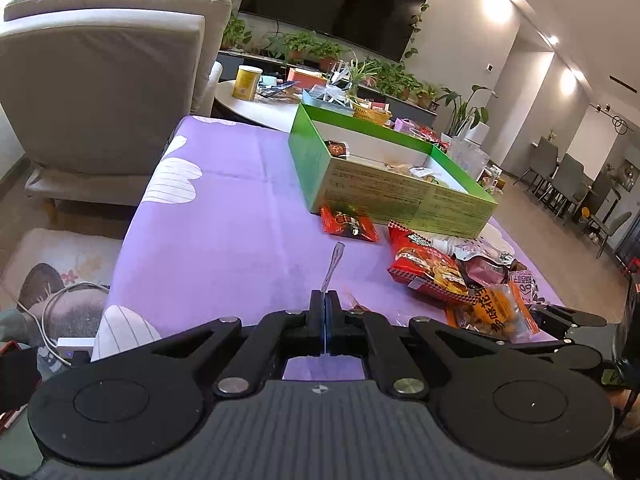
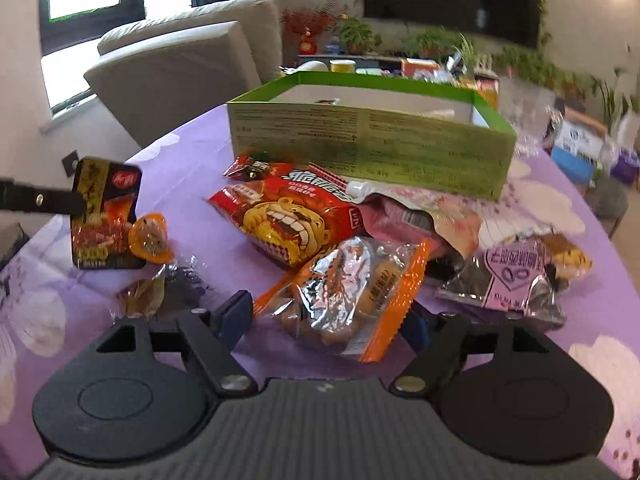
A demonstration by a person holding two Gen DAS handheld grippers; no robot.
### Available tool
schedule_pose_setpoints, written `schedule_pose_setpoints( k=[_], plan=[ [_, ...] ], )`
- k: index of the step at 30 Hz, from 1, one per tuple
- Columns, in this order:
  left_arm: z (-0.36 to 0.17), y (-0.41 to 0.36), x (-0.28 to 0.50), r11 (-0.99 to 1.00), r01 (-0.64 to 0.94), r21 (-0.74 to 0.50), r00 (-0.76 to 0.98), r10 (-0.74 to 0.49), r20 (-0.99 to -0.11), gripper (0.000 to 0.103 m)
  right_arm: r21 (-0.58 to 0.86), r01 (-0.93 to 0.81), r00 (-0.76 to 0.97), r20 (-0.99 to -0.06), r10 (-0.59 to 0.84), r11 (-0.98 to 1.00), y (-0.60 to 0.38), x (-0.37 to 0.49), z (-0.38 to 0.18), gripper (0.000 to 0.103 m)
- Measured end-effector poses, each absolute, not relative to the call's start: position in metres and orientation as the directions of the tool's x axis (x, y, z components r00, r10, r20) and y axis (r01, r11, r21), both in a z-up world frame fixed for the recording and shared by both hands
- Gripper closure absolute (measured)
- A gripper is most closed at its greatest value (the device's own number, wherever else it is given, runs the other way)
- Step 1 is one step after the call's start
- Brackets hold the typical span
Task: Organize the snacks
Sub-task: 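Grasp the clear bag of orange-wrapped snacks with the right gripper while the left gripper holds its packet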
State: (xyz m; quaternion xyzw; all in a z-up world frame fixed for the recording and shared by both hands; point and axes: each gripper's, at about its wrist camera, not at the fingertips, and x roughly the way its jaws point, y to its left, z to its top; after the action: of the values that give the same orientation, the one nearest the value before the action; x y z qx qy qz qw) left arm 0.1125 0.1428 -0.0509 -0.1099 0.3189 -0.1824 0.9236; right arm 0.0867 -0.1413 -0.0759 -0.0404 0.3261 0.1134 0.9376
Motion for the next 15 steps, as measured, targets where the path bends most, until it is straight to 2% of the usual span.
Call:
schedule_pose_setpoints(
  k=[8,9,10,15],
  plan=[
    [-0.034,0.135,0.112,0.896,0.307,-0.321,0.75,-0.435,-0.499,0.102,0.103,-0.238,0.772,-0.584,0.253,0.966,-0.157,0.08,-0.058,0.051],
    [-0.029,0.133,0.112,0.893,0.317,-0.319,0.753,-0.441,-0.488,0.102,0.103,-0.239,0.781,-0.57,0.254,0.966,-0.159,0.077,-0.054,0.053],
    [-0.026,0.131,0.112,0.89,0.325,-0.318,0.755,-0.447,-0.479,0.102,0.106,-0.249,0.779,-0.569,0.264,0.963,-0.159,0.076,-0.05,0.064],
    [-0.009,0.12,0.116,0.877,0.365,-0.312,0.766,-0.474,-0.434,0.102,0.114,-0.257,0.801,-0.53,0.278,0.96,-0.161,0.076,-0.036,0.069]
  ],
)
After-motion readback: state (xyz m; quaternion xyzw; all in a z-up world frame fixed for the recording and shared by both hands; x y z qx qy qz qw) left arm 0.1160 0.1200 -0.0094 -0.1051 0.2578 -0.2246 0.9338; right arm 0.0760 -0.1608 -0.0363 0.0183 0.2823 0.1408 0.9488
